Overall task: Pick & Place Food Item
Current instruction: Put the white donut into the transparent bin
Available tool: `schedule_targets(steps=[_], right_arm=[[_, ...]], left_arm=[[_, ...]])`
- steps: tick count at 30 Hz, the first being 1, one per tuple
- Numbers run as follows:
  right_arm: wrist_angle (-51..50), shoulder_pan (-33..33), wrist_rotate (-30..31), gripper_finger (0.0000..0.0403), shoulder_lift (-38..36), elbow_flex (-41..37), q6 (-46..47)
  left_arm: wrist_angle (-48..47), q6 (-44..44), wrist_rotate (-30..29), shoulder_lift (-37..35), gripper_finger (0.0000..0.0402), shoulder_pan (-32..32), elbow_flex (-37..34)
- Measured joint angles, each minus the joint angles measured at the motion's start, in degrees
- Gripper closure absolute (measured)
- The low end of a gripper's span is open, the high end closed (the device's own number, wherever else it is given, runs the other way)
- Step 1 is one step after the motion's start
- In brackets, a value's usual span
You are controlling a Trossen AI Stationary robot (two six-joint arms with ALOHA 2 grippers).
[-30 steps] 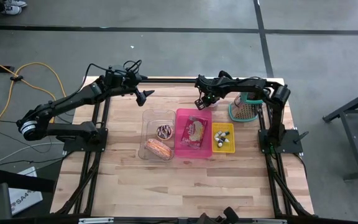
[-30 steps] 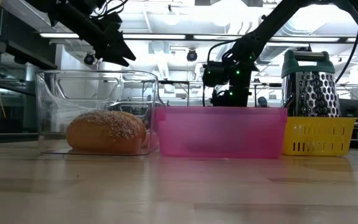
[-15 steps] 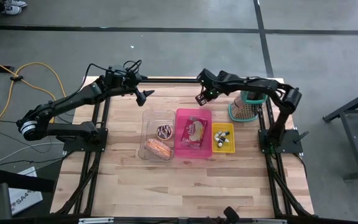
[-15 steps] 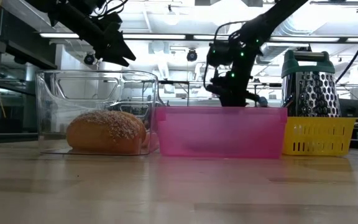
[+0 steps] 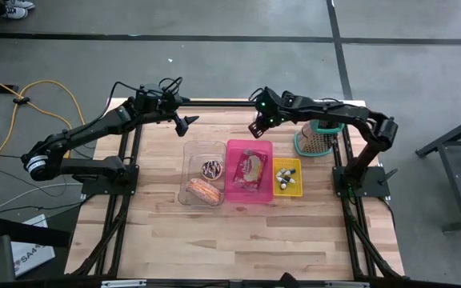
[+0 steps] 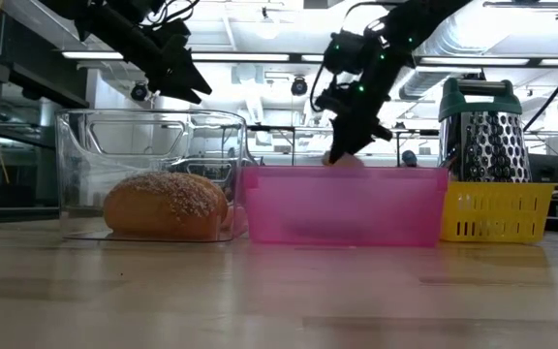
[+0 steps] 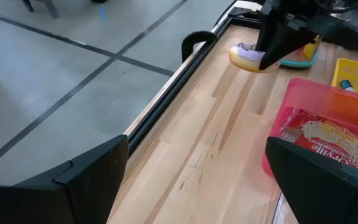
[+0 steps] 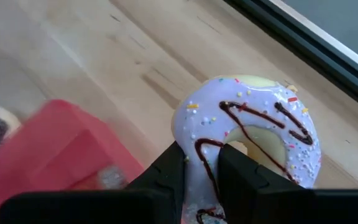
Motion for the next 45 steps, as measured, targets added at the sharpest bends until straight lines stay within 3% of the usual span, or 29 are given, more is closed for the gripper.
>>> schedule_targets(steps=[10,28,32,40,45], right_arm=[[5.19,3.5,-4.96,0.0333,-0.95,0.0,-0.02],[21.21,16.24,-23.82,0.0333,-0.93,0.0,-8.11],[24.99,19.76,-23.01,0.0333,-0.93,0.0,-10.76],[28.74,24.66,-13.67,0.0333,-0.93,0.0,-11.99],[28.74,26.01,-12.64,0.0333,-0.9,0.0,-11.99]], left_arm=[[0.02,0.0,0.0,0.0,0.0029,-0.01,0.0],[0.17,0.0,0.0,0.0,0.0029,0.01,0.0],[0.17,0.0,0.0,0.0,0.0029,0.01,0.0],[0.17,0.0,0.0,0.0,0.0029,0.0,0.0],[0.72,0.0,0.0,0.0,0.0029,-0.01,0.0]])
